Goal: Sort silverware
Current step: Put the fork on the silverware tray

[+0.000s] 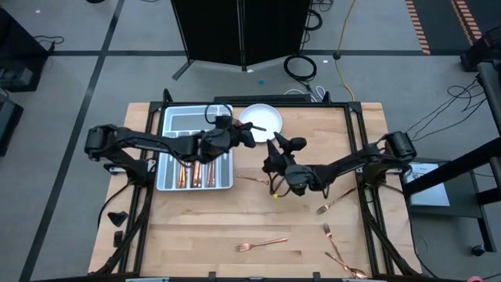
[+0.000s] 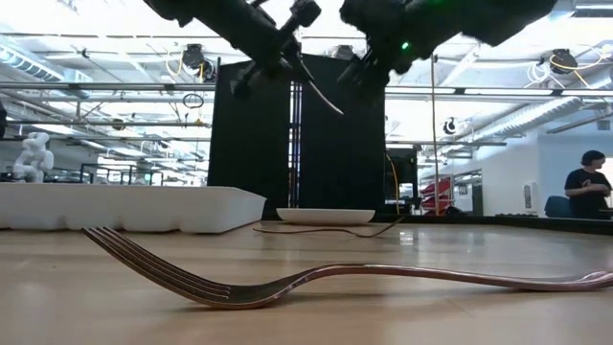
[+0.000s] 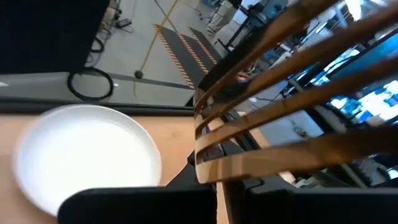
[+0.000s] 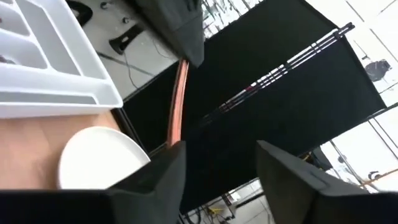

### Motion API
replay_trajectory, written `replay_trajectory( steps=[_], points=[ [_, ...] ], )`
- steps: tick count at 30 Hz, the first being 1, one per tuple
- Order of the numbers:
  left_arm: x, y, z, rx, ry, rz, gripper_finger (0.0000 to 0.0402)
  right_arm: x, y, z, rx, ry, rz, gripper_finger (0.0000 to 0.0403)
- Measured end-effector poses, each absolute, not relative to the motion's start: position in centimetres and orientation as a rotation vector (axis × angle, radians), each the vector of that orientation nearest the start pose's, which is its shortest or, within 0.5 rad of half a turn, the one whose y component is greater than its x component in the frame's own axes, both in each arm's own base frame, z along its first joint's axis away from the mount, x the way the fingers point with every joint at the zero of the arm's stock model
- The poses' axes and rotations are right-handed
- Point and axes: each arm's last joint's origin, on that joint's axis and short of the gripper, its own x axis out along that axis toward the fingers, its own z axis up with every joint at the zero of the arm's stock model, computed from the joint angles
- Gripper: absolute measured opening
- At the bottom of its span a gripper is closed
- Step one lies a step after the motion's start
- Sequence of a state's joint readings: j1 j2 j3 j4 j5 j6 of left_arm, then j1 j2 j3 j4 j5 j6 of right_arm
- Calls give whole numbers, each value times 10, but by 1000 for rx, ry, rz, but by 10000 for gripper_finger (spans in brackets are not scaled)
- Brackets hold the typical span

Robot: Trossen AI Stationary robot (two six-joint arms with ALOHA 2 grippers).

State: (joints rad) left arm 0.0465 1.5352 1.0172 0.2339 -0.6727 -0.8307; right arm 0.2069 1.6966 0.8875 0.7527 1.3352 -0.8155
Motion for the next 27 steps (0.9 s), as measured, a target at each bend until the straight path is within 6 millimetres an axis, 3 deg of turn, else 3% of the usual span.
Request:
replay_trajectory(
  steps=[5,10,15,18,22,27],
  points=[
    [313,40,295,-672,66,714,1,322,51,238,-767,523,-1066,238],
    [277,49,306,-730,316,548,1,304,49,237,-707,541,-930,248],
    [239,56,293,-851,703,460,0,296,36,229,-340,608,-442,244],
    [223,65,281,-913,896,453,0,298,33,226,-205,630,-216,244],
    [218,79,266,-986,1047,347,0,299,30,225,-159,634,-170,244],
    [228,100,243,-1073,1122,180,0,299,30,225,-151,637,-170,236]
  ],
)
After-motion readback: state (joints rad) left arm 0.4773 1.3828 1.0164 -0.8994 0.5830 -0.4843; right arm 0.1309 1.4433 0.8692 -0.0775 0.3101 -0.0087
